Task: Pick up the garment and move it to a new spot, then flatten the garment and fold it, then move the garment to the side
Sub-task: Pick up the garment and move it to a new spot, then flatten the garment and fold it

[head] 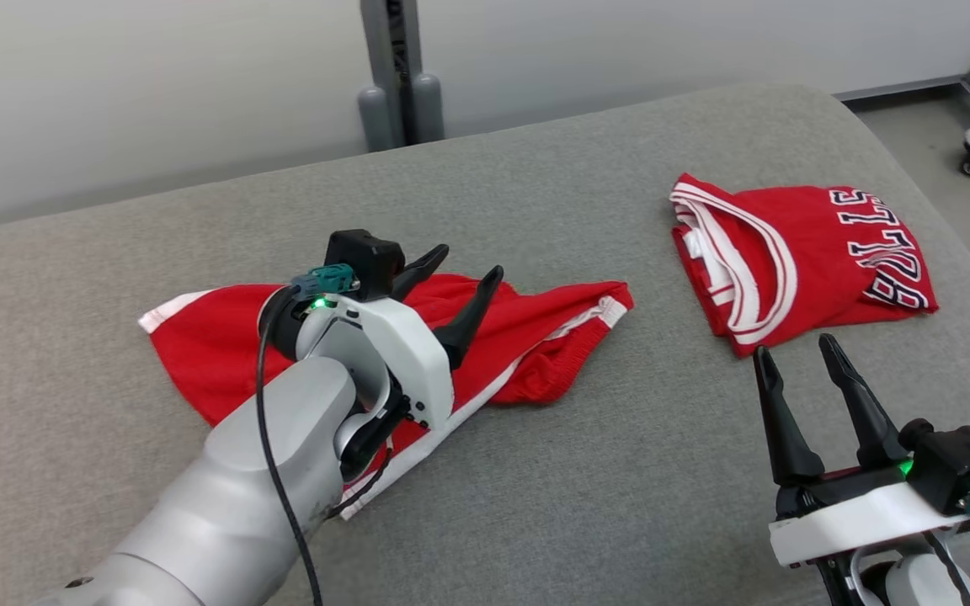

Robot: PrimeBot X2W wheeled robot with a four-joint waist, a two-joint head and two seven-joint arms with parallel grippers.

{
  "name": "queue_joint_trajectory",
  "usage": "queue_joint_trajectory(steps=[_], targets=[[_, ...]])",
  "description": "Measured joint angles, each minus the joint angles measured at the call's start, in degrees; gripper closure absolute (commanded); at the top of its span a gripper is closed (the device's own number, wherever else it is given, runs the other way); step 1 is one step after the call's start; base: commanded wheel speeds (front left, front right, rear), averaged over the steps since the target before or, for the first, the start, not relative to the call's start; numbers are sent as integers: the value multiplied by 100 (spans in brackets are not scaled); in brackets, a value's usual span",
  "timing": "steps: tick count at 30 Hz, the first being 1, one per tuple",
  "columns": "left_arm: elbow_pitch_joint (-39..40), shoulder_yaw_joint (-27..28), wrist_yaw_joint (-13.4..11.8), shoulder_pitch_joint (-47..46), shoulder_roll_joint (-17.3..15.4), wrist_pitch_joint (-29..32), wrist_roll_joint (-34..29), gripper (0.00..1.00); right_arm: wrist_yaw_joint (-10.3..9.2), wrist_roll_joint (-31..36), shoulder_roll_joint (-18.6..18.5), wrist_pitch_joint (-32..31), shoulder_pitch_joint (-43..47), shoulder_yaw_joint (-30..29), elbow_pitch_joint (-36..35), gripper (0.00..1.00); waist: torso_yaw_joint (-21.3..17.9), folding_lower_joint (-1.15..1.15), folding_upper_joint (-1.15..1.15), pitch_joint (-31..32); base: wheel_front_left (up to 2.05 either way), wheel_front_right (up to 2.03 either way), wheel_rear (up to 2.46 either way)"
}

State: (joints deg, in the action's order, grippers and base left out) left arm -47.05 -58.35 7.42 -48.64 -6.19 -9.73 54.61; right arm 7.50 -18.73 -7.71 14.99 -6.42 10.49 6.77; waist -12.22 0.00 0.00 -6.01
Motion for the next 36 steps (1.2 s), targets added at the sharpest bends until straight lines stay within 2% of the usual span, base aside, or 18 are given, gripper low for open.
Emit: queue_joint_trajectory(steps=[3, 8, 15, 19, 22, 25, 29, 36], targets=[[235, 145, -94, 198, -253, -236, 29, 0, 0, -9, -20, 0, 69, -52, 1, 0, 302, 0, 0, 101, 0, 0, 0], [828, 444, -409, 554, -787, -449, 24, 0, 0, -5, -19, 0, 146, -118, -13, 0, 570, 0, 0, 184, 0, 0, 0], [1996, 1143, -1026, 1425, -1436, -517, -164, 0, -1, 4, -16, 0, 302, -213, -49, 0, 742, 0, 0, 267, 0, 0, 0], [2755, 1749, -1311, 2123, -1593, -519, -453, 0, 0, 2, -35, 0, 346, -196, -67, 0, 746, 0, 0, 295, 0, 0, 0], [3363, 2309, -1496, 2662, -1627, -523, -892, 0, 0, 1, -55, 1, 358, -196, -87, 0, 725, 0, 0, 304, 0, 0, 0], [3794, 2835, -1566, 3318, -1454, -525, -1248, 0, -1, -21, -58, 0, 388, -192, -100, 0, 682, 0, 0, 309, 0, 0, 0], [4024, 3303, -1560, 4000, -1228, -525, -1680, 0, -1, -40, -57, 0, 443, -196, -135, 0, 652, 0, 0, 302, 0, 0, 0], [4239, 3932, -1452, 4621, -858, -525, -2157, 0, 0, -37, -29, 0, 544, -310, -229, 0, 649, 0, 0, 316, 0, 0, 0]])
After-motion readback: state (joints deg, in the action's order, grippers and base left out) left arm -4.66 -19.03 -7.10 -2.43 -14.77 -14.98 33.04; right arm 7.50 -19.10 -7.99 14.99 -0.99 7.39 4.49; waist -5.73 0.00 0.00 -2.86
